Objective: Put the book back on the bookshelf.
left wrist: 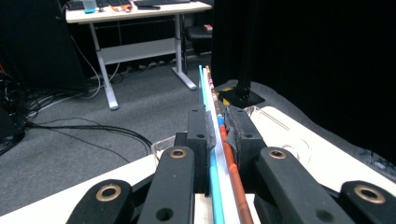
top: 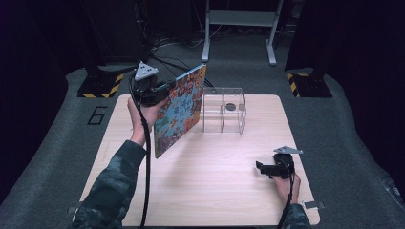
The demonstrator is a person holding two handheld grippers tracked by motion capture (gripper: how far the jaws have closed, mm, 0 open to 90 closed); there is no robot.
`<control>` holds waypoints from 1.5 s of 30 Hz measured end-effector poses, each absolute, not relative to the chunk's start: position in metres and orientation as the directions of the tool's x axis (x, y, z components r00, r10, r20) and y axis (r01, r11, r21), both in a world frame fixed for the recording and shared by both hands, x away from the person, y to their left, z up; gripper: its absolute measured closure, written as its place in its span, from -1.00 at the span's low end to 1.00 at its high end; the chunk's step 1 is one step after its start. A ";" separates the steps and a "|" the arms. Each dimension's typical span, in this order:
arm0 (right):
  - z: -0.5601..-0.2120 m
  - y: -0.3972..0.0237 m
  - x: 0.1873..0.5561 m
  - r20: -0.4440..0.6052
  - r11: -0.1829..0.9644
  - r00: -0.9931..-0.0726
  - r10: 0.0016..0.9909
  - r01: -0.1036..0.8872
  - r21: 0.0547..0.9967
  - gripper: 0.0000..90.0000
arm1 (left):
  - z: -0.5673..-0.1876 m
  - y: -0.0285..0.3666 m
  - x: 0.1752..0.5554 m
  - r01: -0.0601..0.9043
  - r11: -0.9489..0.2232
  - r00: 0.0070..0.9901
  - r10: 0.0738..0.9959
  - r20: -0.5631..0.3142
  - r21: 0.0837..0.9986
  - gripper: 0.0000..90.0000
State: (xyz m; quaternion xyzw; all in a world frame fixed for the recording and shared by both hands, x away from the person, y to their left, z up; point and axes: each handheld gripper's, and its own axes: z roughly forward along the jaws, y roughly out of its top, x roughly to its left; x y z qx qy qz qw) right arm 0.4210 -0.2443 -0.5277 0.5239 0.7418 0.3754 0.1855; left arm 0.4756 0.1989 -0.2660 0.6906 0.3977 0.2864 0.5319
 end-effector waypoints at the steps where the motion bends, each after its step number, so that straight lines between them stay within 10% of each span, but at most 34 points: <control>1: -0.528 -0.244 0.421 0.121 0.165 -0.379 0.917 0.640 0.750 -0.87 | -0.267 0.199 0.477 0.238 -0.116 0.515 0.857 -0.024 0.964 0.80; 45: -0.528 -0.244 0.421 0.108 0.182 -0.392 0.914 0.631 0.754 -0.86 | -0.335 0.198 0.491 0.137 0.051 0.424 0.900 -0.105 0.989 0.80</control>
